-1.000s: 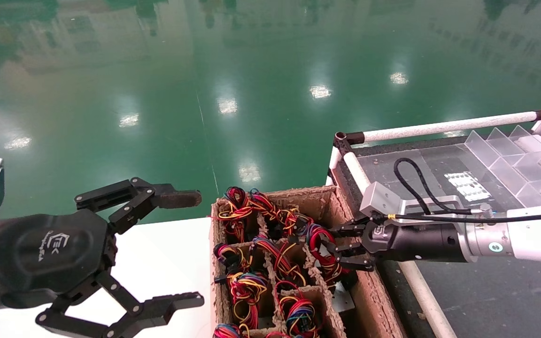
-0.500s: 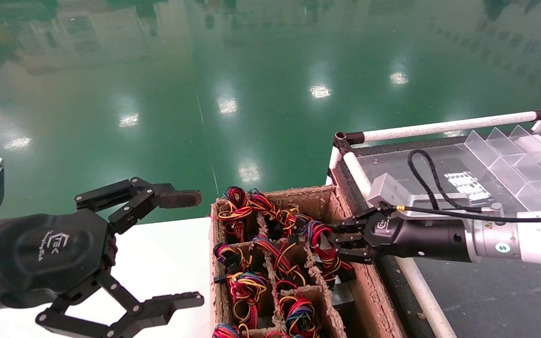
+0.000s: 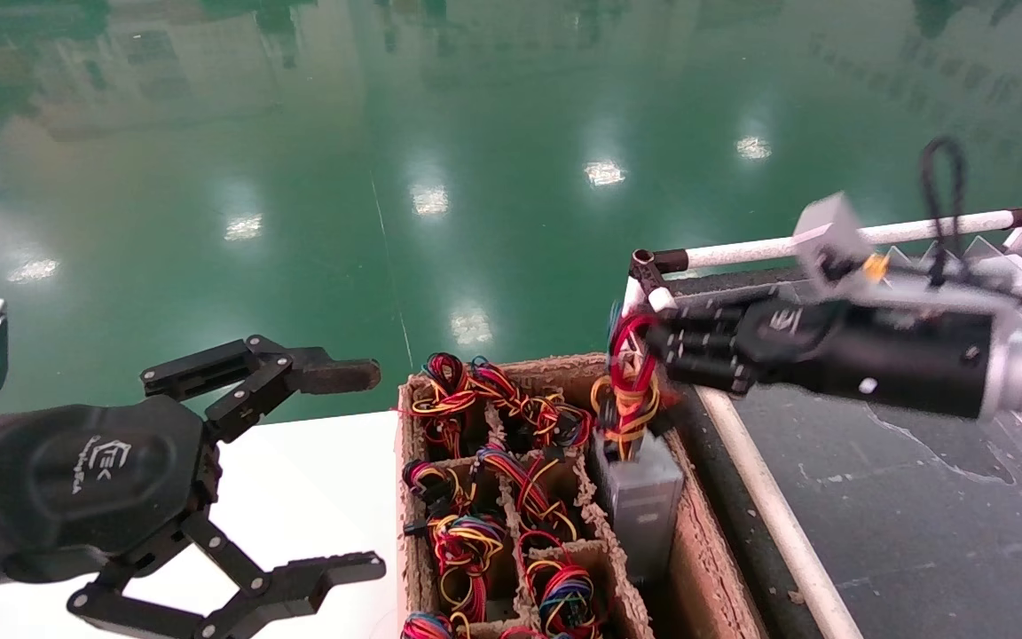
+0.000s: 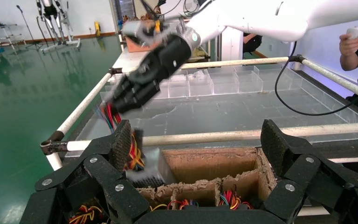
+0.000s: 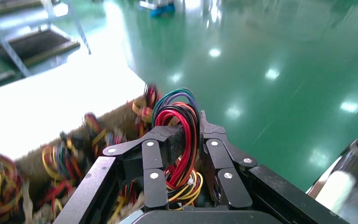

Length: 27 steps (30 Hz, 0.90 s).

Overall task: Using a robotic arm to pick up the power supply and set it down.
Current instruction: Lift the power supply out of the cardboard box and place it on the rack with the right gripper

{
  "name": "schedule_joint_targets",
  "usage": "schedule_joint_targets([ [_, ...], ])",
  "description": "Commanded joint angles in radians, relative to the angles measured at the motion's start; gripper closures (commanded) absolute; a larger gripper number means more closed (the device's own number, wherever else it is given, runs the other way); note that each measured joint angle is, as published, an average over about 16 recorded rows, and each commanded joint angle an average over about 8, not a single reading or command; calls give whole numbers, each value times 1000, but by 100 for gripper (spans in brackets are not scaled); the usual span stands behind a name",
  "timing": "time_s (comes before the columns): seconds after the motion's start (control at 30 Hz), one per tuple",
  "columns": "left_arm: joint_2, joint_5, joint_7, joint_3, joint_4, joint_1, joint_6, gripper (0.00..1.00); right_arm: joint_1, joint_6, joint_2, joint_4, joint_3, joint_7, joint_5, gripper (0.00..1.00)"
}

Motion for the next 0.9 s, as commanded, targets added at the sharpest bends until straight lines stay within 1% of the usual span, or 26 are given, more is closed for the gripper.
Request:
schedule_joint_targets([
  [0.03, 0, 0, 0, 0, 0, 0, 0, 0, 15, -12, 7, -10, 12, 10, 20, 100],
  [0.2, 0, 0, 0, 0, 0, 0, 0, 0, 81, -8, 15, -45, 48, 29, 64, 100],
  [0.4, 0, 0, 0, 0, 0, 0, 0, 0, 164, 29, 12, -93, 78, 17, 84, 100],
  [0.6, 0, 0, 0, 1, 0, 0, 0, 0, 232, 90, -11, -164, 77, -26, 56, 100],
  [0.9, 0, -1, 0, 1, 0, 0, 0, 0, 306, 178, -59, -343, 51, -106, -8, 100],
])
